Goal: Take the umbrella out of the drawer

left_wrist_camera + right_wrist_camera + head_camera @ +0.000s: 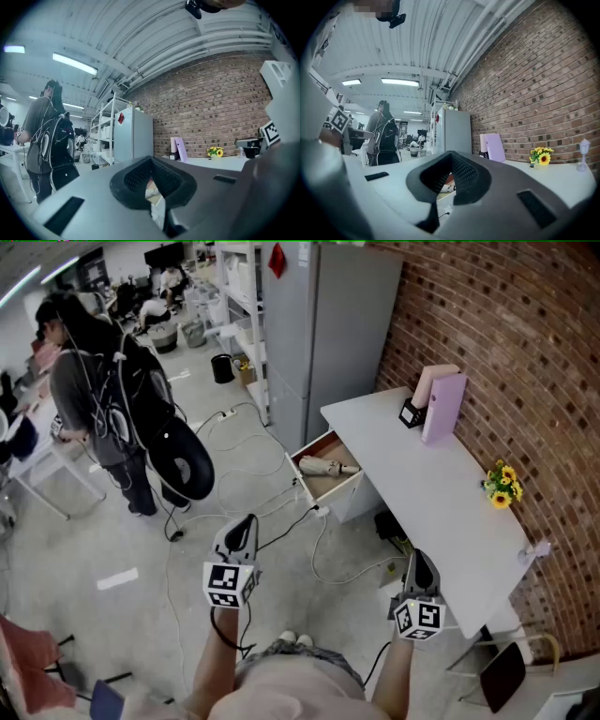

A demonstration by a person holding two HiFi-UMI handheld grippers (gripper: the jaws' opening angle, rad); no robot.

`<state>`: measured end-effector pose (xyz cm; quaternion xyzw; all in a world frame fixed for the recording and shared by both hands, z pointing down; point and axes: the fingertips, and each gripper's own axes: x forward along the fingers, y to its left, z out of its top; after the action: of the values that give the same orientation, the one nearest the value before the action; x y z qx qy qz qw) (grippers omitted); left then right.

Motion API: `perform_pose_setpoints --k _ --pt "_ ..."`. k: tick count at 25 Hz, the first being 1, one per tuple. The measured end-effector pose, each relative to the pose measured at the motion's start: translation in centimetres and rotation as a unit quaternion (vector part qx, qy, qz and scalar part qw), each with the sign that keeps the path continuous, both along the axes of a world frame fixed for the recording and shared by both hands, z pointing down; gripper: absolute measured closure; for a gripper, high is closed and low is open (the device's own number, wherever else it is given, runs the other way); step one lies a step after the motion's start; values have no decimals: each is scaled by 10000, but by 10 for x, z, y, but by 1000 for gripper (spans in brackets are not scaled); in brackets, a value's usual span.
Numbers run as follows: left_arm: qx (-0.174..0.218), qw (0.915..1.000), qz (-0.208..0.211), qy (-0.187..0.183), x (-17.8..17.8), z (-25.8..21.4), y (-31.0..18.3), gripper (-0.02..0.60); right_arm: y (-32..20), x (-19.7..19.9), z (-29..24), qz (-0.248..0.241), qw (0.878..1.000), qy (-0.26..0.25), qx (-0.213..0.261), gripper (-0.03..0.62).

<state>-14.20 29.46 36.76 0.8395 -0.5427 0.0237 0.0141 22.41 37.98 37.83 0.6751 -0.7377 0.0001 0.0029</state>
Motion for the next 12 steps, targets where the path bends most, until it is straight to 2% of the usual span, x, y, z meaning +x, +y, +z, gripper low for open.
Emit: perform_pose_setpoints --k 12 --pt "-48 10000 -11 73 2 1 -9 555 -9 -6 -2 -71 9999 -84 10 579"
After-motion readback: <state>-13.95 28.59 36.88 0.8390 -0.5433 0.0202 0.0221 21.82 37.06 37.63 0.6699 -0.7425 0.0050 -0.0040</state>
